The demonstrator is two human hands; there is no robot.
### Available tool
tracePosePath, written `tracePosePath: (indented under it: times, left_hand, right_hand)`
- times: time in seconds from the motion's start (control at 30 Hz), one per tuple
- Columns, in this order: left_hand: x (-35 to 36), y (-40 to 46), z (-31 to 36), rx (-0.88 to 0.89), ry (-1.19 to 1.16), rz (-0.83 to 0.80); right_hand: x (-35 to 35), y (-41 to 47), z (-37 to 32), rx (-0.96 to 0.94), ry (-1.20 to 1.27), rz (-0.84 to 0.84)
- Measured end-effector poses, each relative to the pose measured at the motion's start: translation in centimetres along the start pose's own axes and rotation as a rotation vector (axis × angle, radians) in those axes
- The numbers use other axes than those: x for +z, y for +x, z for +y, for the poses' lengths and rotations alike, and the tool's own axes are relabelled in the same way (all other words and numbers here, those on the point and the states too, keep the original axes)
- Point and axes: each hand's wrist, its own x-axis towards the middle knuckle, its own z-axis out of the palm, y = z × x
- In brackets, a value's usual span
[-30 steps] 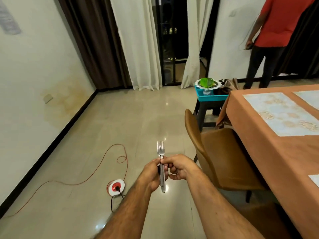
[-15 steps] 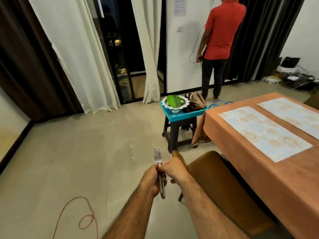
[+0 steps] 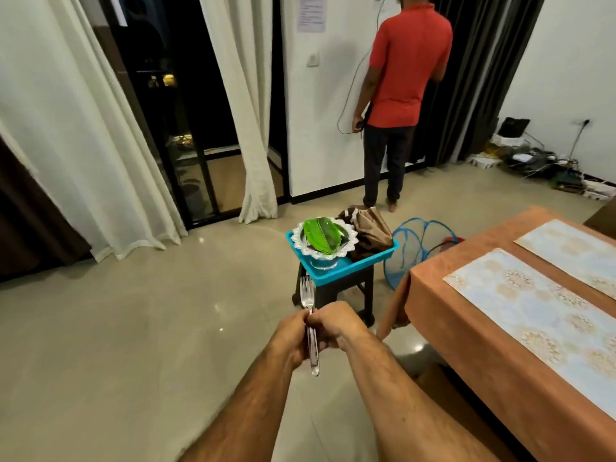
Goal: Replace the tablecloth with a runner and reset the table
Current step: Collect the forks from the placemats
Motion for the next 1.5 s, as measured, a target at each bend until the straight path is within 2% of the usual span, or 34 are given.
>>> tracePosePath:
  times: [0.27, 0.5, 0.63, 0.77, 0.97, 1.27, 1.5]
  left_hand:
    - [0.1, 14.0, 10.9, 0.008, 0.311, -0.115]
    - [4.1, 27.7, 17.3, 0.068, 0.382, -0.145]
    - [6.0, 35.1, 20.0, 0.017, 0.391, -0.138]
    - [7.6, 41.4, 21.4, -0.027, 0.423, -0.099]
    - [9.8, 49.4, 22.2, -0.08, 0.454, -0.083]
    - [11.0, 61.7, 22.2, -0.157, 0.518, 0.033]
    - [11.0, 66.4, 22.3, -0.205, 0.761, 0.065]
  right_hand:
    - [0.6, 12.9, -7.7, 0.102, 0.08, 0.12]
    - [-2.2, 25.7, -12.9, 0.117, 0.038, 0.219]
    - [-3.8, 34.0, -14.6, 0.129, -0.06, 0.207]
    - [-5.2, 40.8, -15.0, 0.129, -0.164, 0.179]
    - [-5.6, 49.4, -15.3, 0.155, -0.482, 0.227]
    - [-5.3, 61.0, -14.1, 0.206, -0.549, 0.169]
    - [-3.9, 64.9, -13.5, 0.261, -0.548, 0.189]
